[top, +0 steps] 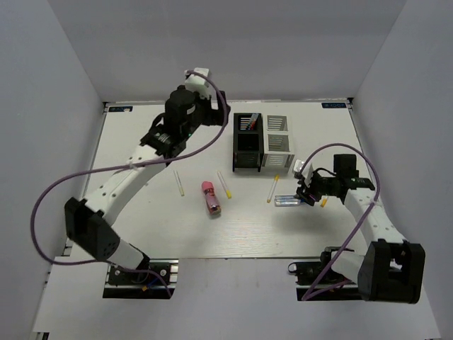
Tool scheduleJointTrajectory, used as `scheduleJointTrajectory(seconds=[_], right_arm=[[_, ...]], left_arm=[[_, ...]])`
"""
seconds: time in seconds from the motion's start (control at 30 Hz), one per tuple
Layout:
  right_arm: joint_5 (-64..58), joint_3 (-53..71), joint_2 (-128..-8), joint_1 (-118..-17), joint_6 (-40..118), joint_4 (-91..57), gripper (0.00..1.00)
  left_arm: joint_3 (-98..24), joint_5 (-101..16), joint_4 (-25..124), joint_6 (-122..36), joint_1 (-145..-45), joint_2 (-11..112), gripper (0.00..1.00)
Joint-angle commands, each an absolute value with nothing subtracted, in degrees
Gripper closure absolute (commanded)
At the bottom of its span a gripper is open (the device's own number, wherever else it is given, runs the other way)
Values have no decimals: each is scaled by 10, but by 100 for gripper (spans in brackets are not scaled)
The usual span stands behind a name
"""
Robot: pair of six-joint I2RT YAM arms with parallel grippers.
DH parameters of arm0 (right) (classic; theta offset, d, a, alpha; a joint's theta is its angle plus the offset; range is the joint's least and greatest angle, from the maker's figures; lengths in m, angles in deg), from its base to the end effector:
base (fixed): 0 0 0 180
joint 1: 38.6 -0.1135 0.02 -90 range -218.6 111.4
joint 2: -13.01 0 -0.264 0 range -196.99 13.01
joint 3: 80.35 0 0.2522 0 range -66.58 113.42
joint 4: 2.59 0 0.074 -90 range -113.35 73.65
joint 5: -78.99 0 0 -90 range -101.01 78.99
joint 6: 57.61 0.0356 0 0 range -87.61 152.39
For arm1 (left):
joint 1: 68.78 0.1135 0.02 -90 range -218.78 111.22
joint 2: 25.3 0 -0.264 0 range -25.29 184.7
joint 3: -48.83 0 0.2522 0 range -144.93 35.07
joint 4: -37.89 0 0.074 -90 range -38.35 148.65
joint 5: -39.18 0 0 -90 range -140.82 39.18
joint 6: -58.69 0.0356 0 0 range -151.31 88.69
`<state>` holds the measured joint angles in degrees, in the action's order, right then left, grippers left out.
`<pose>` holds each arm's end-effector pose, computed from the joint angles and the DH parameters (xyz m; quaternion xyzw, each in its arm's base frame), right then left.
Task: Sort the stationery into containers
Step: Pick up the stationery from the center of the board.
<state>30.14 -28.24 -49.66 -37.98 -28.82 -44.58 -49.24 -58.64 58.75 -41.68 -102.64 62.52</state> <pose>0.2083 0.0212 0.2218 -0.5447 0.7087 0.1311 0.4288 0.3062 -0.1996 0.4021 0.1136 0.7605 -0.1913 0.6101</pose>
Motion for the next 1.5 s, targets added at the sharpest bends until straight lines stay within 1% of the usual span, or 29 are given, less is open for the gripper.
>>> scheduleJointTrajectory(seconds=[0.0,0.03,0.1,0.13,0.27,0.33,0.43,0.5,0.63,0.77,0.8,0.83,0.87,0.9,1.0,1.03,1.07,1.1,1.13,1.17,1.23,1.27,1.3,1.33,1.37,1.4,1.43,1.47], right_arm=[[332,-239,-540,-382,-527,-570,39],[337,-242,-544,-383,-545,-580,36],[343,-274,-552,-383,-581,-572,33],[343,-283,-549,-385,-579,-521,31],[323,-315,-554,-413,-533,-437,28],[309,-305,-566,-428,-522,-436,27],[290,-288,-611,-442,-508,-429,27],[278,-283,-640,-456,-494,-405,27],[249,-277,-676,-482,-475,-378,27],[222,-256,-720,-504,-463,-384,34],[220,-252,-724,-506,-464,-386,37],[218,-247,-730,-509,-466,-408,48],[218,-236,-736,-511,-480,-421,56],[218,-233,-737,-513,-489,-445,71],[226,-227,-725,-513,-511,-499,84],[231,-228,-704,-515,-515,-527,91],[246,-219,-695,-515,-524,-545,94],[268,-211,-688,-518,-527,-579,96],[281,-193,-656,-518,-530,-618,98],[311,-182,-645,-520,-531,-639,98],[372,-121,-614,-521,-533,-725,98],[386,-101,-591,-521,-530,-730,98],[400,-49,-584,-521,-510,-730,98],[429,-35,-577,-518,-477,-711,98],[437,-21,-561,-518,-459,-668,98],[437,3,-555,-517,-385,-643,98],[434,5,-553,-516,-362,-611,98],[427,3,-538,-516,-336,-498,98]], left_arm=[[-441,-629,834,-463,-1021,573,0],[-393,-636,841,-463,-1021,554,0],[-340,-664,835,-463,-1021,489,0],[-290,-677,829,-463,-1021,468,0],[-201,-732,822,-463,-1016,394,0],[-158,-738,814,-463,-1016,376,0],[-136,-744,814,-470,-1016,356,0],[-141,-775,823,-480,-1016,356,0],[-134,-770,823,-486,-1016,332,0],[-120,-770,812,-486,-1016,321,0],[-120,-770,812,-486,-1016,321,0],[-120,-764,812,-486,-1016,321,0],[-120,-764,812,-486,-1016,321,0],[-115,-764,812,-486,-1016,321,0],[-115,-752,812,-481,-1016,321,0],[-115,-746,807,-481,-1016,321,0],[-115,-746,807,-481,-1016,321,0],[-115,-746,807,-481,-1016,321,0],[-115,-741,807,-481,-1016,315,0],[-115,-741,801,-481,-1016,315,0],[-115,-741,801,-476,-1016,315,0],[-115,-736,801,-476,-1016,310,0],[-110,-736,801,-476,-1016,310,0],[-110,-729,796,-476,-1016,310,0],[-110,-729,796,-476,-1016,304,0],[-110,-720,796,-470,-1016,304,0],[-104,-720,791,-470,-1016,304,0],[-104,-710,791,-470,-1016,298,0]])
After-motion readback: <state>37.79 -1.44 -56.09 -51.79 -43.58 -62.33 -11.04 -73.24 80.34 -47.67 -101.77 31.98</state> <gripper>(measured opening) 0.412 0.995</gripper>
